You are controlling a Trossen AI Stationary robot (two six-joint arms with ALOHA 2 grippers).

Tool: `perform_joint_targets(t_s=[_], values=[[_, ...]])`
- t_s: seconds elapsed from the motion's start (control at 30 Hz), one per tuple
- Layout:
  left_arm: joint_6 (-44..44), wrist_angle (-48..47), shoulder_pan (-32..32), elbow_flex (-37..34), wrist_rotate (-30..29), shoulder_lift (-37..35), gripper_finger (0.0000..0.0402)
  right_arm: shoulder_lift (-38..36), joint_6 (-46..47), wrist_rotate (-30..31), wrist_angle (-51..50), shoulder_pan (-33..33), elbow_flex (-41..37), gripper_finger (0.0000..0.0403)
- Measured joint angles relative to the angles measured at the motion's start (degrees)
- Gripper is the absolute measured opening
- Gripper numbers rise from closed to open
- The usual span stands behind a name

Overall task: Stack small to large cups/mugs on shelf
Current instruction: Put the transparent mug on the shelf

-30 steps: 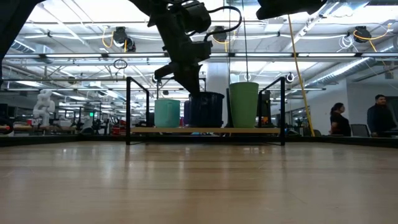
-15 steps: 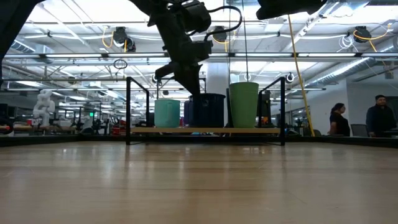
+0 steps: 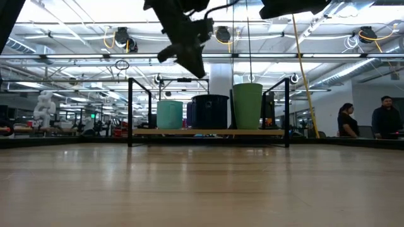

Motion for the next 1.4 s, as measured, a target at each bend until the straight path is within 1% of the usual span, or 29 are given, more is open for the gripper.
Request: perform_joint_targets(t_s=[0.27,0.53,0.6,0.87,1.27,1.4], values=[[-2.3,-2.0,-2.3,-0.1,0.4,-5.5,0.0058,0.0,-0.2,0.0,0.5,0.0,0.0,0.0187],[-2.7,-3.9,-4.6,-0.1,0.8,-11.1,0.0058,0.0,-0.2,-0.2,0.9,0.0,0.0,0.0187],[-3.5,-5.5,-4.9,-0.1,1.0,-12.2,0.0058,0.0,-0.2,-0.2,0.9,0.0,0.0,0.0187],[-8.9,-10.7,-7.2,-0.1,0.7,-17.2,0.0058,0.0,0.2,-0.2,1.1,0.0,0.0,0.0187],[-16.4,-17.2,-13.5,-0.1,0.0,-22.4,0.0058,0.0,2.3,-0.2,1.5,0.0,0.0,0.0187],[-21.4,-21.4,-15.7,-0.2,0.0,-23.3,0.0058,0.0,3.5,-0.3,1.5,0.0,0.0,0.0187]])
